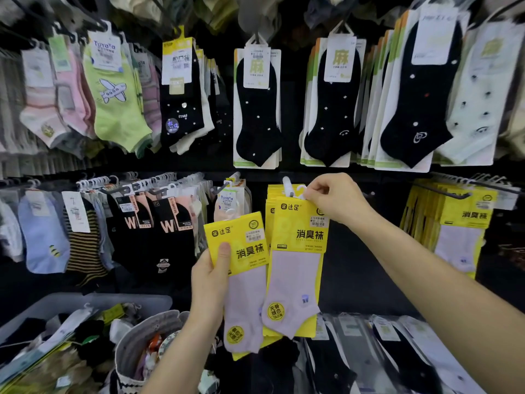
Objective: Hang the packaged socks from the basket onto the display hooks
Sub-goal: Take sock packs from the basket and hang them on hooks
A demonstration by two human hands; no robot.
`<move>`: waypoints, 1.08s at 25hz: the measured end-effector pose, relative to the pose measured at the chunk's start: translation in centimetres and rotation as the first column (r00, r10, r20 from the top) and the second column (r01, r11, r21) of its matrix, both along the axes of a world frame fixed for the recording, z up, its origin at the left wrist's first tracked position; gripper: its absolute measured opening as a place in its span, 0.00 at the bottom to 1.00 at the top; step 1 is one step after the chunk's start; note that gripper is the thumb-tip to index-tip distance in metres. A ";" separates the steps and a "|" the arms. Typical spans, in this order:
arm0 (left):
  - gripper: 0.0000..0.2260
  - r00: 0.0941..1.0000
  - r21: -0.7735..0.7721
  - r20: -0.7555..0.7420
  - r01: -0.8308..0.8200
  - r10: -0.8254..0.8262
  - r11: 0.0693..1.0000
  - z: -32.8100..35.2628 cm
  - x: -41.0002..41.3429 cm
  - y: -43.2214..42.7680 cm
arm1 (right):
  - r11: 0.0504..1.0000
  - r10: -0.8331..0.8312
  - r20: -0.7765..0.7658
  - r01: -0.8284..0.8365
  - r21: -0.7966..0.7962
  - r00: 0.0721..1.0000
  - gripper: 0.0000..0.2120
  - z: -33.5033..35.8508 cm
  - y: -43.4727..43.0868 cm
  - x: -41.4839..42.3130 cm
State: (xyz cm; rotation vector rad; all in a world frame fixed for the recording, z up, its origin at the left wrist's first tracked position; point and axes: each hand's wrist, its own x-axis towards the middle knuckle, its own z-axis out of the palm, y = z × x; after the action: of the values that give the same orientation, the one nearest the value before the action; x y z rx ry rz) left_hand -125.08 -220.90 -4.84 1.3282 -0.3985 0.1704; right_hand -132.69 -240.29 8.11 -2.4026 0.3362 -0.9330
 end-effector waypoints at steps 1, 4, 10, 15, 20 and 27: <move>0.11 1.000 0.019 -0.007 -0.026 0.026 0.999 -0.1 0.3 0.7 | 1.000 -0.002 -0.021 0.001 -0.011 1.000 0.07 0.2 0.0 0.5; 0.11 0.997 0.075 0.006 -0.072 0.072 0.995 -0.3 1.1 2.4 | 0.999 -0.012 -0.090 0.007 -0.052 0.996 0.09 0.0 0.3 1.6; 0.10 0.996 0.118 0.084 -0.045 0.035 0.992 0.4 0.3 2.5 | 0.991 -0.099 -0.138 0.085 -0.106 0.985 0.10 -0.5 0.5 1.8; 0.08 0.980 0.167 0.166 0.086 -0.114 0.982 0.6 -2.0 -0.6 | 0.978 0.062 0.086 -0.043 -0.205 0.994 0.06 -0.9 2.0 -1.5; 0.06 0.955 0.176 0.183 0.201 -0.232 0.964 1.2 -3.5 -4.0 | 0.970 0.198 -0.061 -0.205 -0.132 0.978 0.08 -1.9 2.0 -2.7; 0.04 0.973 0.090 0.209 0.081 -0.098 0.993 3.2 -2.4 -6.3 | 0.986 0.081 0.063 -0.089 0.138 0.995 0.09 0.4 0.2 0.1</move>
State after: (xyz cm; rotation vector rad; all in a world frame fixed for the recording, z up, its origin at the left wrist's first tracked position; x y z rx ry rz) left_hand -127.45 -227.22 -1.63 1.3733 -0.6516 0.2241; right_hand -132.59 -240.06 8.55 -2.2399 0.2663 -0.9064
